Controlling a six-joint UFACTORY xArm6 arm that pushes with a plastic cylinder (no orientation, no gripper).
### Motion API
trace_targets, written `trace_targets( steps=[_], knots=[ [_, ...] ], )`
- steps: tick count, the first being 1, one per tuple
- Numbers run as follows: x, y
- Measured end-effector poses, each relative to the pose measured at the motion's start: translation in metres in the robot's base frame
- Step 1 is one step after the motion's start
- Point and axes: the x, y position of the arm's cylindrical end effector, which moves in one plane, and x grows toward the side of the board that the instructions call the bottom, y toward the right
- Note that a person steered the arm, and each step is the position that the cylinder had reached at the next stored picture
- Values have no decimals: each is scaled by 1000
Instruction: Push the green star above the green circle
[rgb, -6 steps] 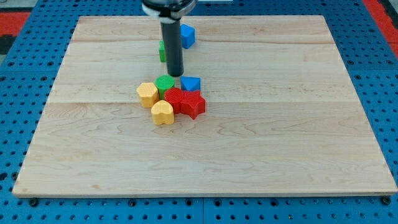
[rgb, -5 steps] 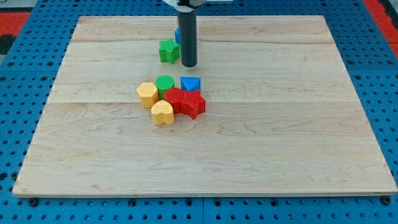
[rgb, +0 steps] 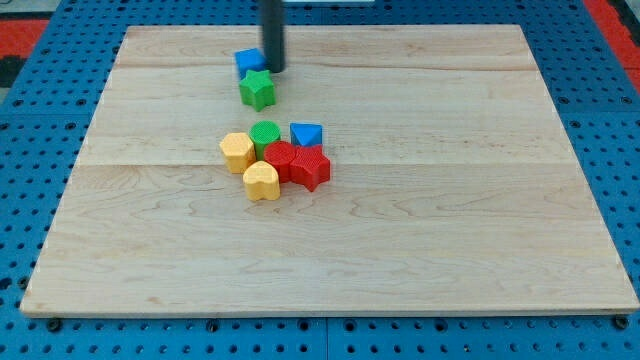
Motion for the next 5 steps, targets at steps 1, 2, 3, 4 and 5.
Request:
trace_targets(
  steps=[1, 2, 3, 4, 5],
  knots=[
    [16, -27],
    [-26, -30],
    [-46, -29],
    [-52, -50],
    [-56, -55]
  ],
)
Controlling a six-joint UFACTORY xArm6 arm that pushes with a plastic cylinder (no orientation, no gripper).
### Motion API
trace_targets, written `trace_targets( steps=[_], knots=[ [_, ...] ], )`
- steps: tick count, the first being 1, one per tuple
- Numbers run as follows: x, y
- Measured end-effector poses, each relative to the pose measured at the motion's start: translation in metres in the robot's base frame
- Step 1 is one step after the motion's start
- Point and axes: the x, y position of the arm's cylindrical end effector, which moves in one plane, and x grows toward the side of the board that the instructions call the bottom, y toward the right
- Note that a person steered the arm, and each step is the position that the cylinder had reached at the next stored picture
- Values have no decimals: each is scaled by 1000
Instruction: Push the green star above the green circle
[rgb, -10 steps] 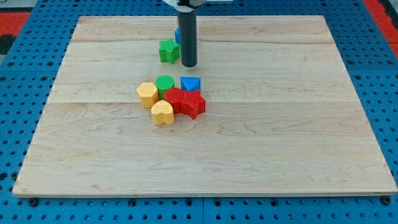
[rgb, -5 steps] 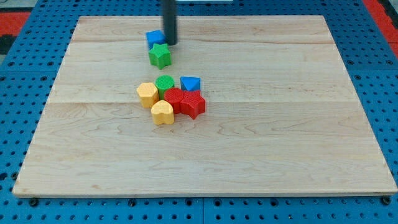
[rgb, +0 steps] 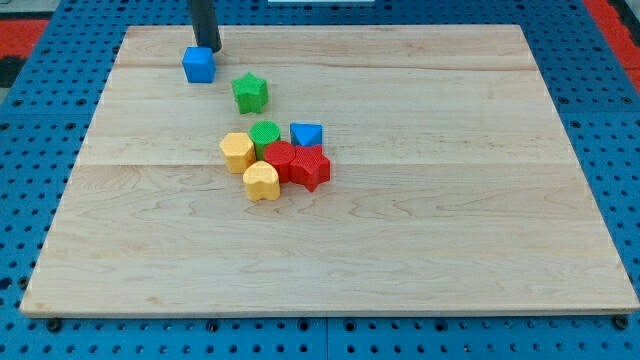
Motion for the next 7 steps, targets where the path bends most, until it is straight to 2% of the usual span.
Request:
trace_targets(
  steps=[2, 3, 4, 5, 7],
  knots=[
    [-15, 13],
    [15, -38],
    [102, -68],
    [120, -69],
    [120, -68]
  ],
)
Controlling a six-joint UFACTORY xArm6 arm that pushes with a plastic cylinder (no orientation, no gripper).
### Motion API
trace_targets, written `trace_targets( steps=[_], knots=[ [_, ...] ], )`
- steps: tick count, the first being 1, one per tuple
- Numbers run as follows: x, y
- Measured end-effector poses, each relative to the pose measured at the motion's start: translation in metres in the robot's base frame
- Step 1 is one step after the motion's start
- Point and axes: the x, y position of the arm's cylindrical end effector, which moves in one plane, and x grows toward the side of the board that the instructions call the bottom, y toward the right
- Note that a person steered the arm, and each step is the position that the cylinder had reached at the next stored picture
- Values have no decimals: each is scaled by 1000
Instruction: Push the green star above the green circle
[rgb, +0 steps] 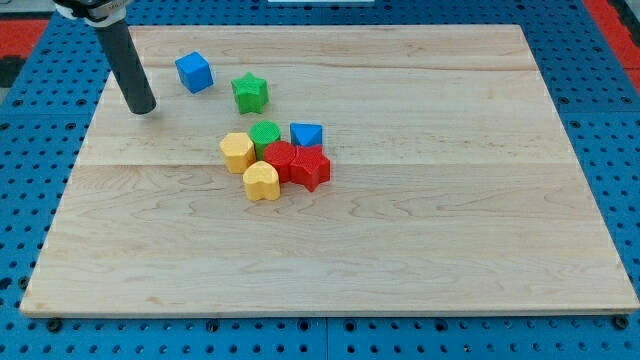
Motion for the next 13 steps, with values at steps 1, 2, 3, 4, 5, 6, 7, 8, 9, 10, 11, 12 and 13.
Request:
trace_targets(
  steps=[1, 2, 3, 4, 5, 6, 7, 8, 9, 10, 11, 12, 13],
  knots=[
    [0, 0],
    [0, 1],
    [0, 13],
    [0, 37],
    [12, 73],
    [29, 73],
    [14, 78],
    [-34, 99],
    [-66, 79],
    [-50, 94],
    [-52, 94],
    [-56, 95],
    [-60, 123]
  ],
)
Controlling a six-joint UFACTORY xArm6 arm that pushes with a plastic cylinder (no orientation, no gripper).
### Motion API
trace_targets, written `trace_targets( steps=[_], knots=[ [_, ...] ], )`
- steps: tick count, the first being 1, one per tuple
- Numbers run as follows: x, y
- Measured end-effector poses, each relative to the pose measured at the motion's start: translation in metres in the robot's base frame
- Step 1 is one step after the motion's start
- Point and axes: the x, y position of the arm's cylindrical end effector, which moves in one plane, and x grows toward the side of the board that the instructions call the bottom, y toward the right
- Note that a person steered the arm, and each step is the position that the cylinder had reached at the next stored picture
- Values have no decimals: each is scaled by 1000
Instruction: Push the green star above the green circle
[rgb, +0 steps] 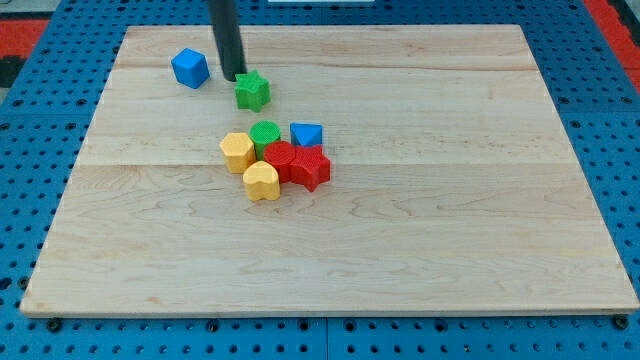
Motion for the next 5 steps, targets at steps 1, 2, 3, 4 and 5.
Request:
trace_targets(
  steps=[1, 2, 3, 4, 5],
  knots=[
    [40, 42],
    [66, 28],
    [69, 40],
    [68, 73],
    [48, 76]
  ],
)
